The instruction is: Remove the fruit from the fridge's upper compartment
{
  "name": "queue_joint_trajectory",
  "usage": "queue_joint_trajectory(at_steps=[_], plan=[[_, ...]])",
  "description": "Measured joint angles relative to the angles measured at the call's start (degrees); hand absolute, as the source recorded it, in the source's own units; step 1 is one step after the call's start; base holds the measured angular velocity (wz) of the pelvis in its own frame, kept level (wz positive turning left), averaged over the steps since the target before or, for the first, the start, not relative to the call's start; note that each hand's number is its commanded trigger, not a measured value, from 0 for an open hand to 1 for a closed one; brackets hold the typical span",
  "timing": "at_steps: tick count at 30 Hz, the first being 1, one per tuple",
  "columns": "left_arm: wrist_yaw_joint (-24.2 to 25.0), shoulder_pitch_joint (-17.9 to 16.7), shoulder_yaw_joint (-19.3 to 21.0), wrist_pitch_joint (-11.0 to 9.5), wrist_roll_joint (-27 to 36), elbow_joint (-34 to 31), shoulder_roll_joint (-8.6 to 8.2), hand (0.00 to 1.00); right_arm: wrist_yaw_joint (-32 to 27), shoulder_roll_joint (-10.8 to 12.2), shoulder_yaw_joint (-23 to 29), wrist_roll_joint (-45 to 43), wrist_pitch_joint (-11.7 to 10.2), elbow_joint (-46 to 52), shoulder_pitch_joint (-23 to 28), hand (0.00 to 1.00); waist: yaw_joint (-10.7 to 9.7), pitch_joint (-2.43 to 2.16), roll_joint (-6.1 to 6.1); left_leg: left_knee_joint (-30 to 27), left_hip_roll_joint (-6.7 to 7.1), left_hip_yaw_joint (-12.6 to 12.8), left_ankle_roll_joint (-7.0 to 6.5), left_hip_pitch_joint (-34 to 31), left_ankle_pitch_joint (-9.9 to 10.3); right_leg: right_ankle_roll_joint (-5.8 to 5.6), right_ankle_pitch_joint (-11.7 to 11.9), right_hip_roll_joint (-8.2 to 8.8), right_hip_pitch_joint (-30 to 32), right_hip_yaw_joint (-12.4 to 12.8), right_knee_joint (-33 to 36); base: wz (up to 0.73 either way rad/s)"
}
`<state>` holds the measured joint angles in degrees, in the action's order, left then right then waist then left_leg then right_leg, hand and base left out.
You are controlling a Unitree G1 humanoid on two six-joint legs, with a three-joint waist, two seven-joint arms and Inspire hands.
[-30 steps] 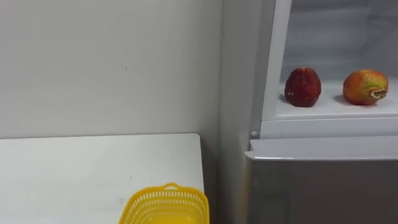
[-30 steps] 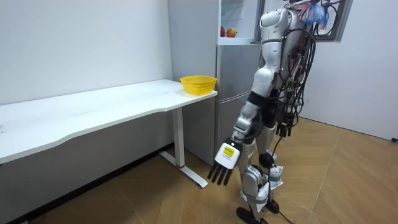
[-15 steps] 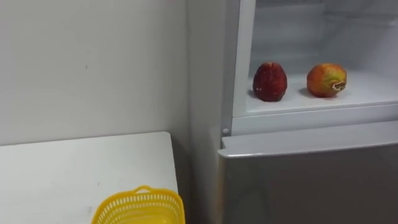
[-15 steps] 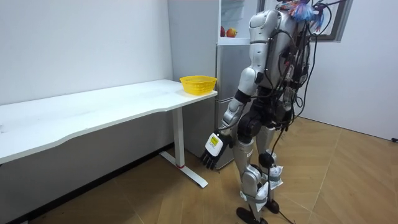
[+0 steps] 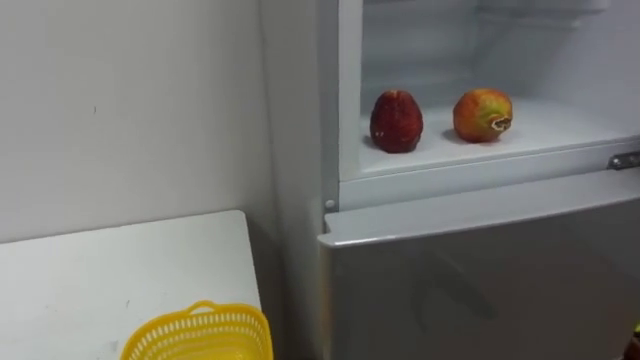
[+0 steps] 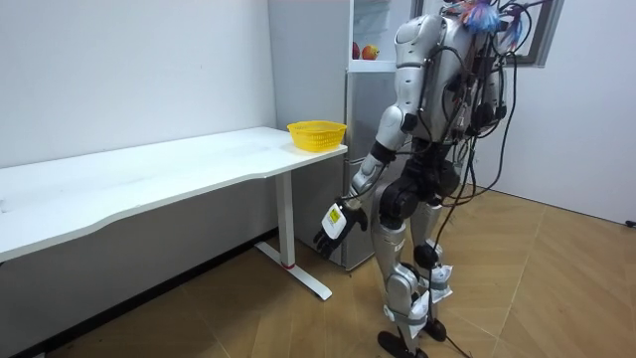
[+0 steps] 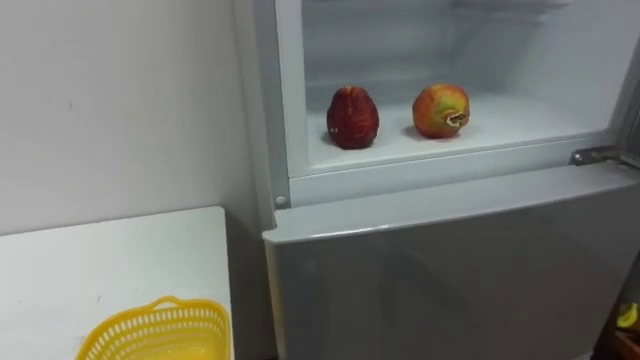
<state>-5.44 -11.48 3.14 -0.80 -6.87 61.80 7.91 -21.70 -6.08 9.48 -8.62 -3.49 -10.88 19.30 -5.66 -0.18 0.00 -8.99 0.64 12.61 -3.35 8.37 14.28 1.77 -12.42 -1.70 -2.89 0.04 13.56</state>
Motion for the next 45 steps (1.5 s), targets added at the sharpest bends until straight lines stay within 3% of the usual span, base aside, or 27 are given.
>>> queue_joint_trajectory(at_steps=[6,9,13,18,20,23,28,32,38,43,45], plan=[[-0.5,-1.3,-0.6,-1.9,0.6,0.2,0.23,0.0,-6.3,-0.1,0.7,-0.8,-4.0,14.9,0.0,0.0,-0.5,-0.03,0.05,0.3,-0.13,1.0,0.03,-0.9,0.0,-0.02,0.2,-0.44,0.9,0.9,0.0,-0.09],[-0.6,-1.5,-1.1,-2.8,0.0,0.8,0.19,0.0,-8.9,-0.1,0.9,-3.1,-5.2,19.5,-1.3,0.0,-0.3,-0.31,0.48,0.3,-0.15,1.1,0.03,-0.9,0.0,-0.04,0.3,-0.46,0.9,0.9,0.0,-0.01],[-0.5,-0.8,-1.1,-3.5,-0.1,2.5,0.3,0.0,-11.7,-0.4,0.9,-6.6,-5.8,27.1,-2.4,0.0,-0.1,-0.32,0.56,0.3,-0.15,1.1,0.03,-0.9,0.0,-0.04,0.3,-0.44,1.0,0.6,0.0,0.0],[-0.1,-1.7,-1.3,-3.5,-0.4,3.0,1.34,0.0,-14.7,-3.3,1.2,-10.6,-7.2,34.2,-6.1,0.0,-0.1,-0.06,-0.44,-0.1,-0.13,0.3,0.03,-1.7,0.0,-0.04,0.3,-0.33,0.9,-0.1,-0.1,0.06],[-0.1,-1.8,-1.7,-3.5,-1.0,3.0,2.25,0.0,-15.2,-4.5,1.2,-12.5,-7.2,35.1,-8.0,0.0,-0.1,0.1,-0.91,-0.4,-0.12,-0.1,0.04,-1.9,0.0,-0.01,0.3,-0.34,1.0,-0.2,-0.2,0.09],[-0.1,-2.0,-2.3,-3.4,-2.4,3.8,3.07,0.0,-16.8,-7.1,1.3,-14.1,-7.3,35.6,-10.7,0.0,0.8,-0.17,-1.61,-0.4,-0.04,-0.4,0.05,-1.8,0.0,0.09,0.4,-0.4,0.6,-0.6,-1.1,0.06],[-0.1,-1.8,-4.1,-3.2,-4.3,5.1,3.28,0.0,-18.6,-7.6,1.3,-15.4,-8.5,35.8,-14.4,0.0,1.5,-0.41,-2.45,-0.6,-0.35,-1.7,0.11,-1.7,0.0,0.18,1.1,-0.32,-0.4,-2.1,-1.9,0.13],[0.5,-1.2,-4.1,-1.7,-6.6,7.2,3.27,0.0,-18.1,-7.7,1.4,-14.9,-8.6,35.8,-16.4,0.0,2.1,0.05,-3.67,-0.7,-0.44,-2.1,0.2,-1.7,-0.1,0.23,1.2,-0.29,-1.1,-3.0,-1.9,0.07],[2.7,-0.9,-4.1,-0.5,-7.9,7.5,3.34,0.0,-15.9,-8.0,1.4,-10.9,-9.0,35.1,-20.8,0.0,2.8,0.19,-3.81,-0.7,-0.23,-3.5,0.18,-1.8,-0.1,0.23,1.2,0.0,-1.3,-4.3,-1.9,0.08],[4.1,-0.5,-4.0,-0.1,-9.1,7.0,3.47,0.0,-14.4,-10.9,1.3,-2.8,-8.9,32.4,-25.8,0.0,3.6,0.34,-3.92,-0.8,-0.2,-4.3,0.18,-1.8,-0.1,0.23,1.2,0.19,-1.8,-5.8,-2.0,0.1],[4.5,-0.2,-4.1,0.5,-9.1,6.8,3.97,0.0,-14.3,-13.1,1.3,-0.6,-8.8,29.6,-27.8,0.0,4.1,0.41,-4.15,-1.0,-0.2,-4.8,0.19,-1.9,-0.1,0.23,1.2,0.51,-1.9,-6.8,-2.1,0.1]])
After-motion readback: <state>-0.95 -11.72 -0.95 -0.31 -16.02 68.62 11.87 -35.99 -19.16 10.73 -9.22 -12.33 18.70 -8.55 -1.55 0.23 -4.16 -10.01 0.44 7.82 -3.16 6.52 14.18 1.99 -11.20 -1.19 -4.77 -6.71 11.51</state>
